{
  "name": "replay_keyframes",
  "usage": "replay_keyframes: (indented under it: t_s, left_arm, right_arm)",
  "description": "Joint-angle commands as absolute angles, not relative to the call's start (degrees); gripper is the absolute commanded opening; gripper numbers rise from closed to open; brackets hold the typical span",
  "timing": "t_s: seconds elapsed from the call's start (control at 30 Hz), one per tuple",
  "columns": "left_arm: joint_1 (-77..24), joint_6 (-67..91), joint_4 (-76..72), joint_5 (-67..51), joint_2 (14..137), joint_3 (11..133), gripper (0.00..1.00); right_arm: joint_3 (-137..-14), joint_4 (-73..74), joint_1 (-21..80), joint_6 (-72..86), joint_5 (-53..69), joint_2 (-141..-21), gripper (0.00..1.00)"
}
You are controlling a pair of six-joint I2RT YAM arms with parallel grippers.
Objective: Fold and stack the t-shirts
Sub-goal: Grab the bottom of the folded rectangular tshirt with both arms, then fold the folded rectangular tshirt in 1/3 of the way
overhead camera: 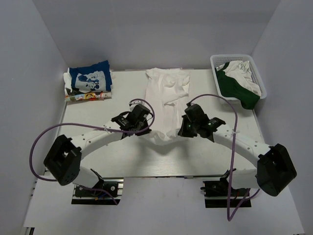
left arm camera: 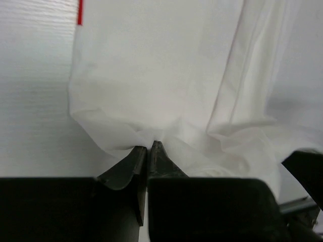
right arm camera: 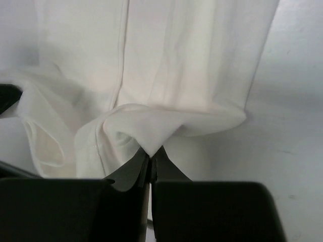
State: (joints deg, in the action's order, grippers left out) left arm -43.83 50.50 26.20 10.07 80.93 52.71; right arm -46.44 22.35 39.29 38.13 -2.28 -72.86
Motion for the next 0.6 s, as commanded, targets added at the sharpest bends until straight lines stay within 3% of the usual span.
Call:
replay_keyframes:
  t_s: [0.0,0.3,0.57]
  left_arm:
    - [-40.62,50.19,29.27,14.68,84.18,59.39,0.00]
    - [-35.51,43.16,27.25,12.92,93.95,73.54,0.00]
    - [-32.17,37.45,23.73,10.90,101.77,80.24,0.00]
  right_arm:
    - [-50.88,22.77,38.06,36.48,-10.62,-75.49,0.00]
    - [-60.98,19.78,33.32,34.19,-17.57,-82.96,0.00]
    - [-65.47,15.91,29.80,32.78,-13.71,-91.83,0.00]
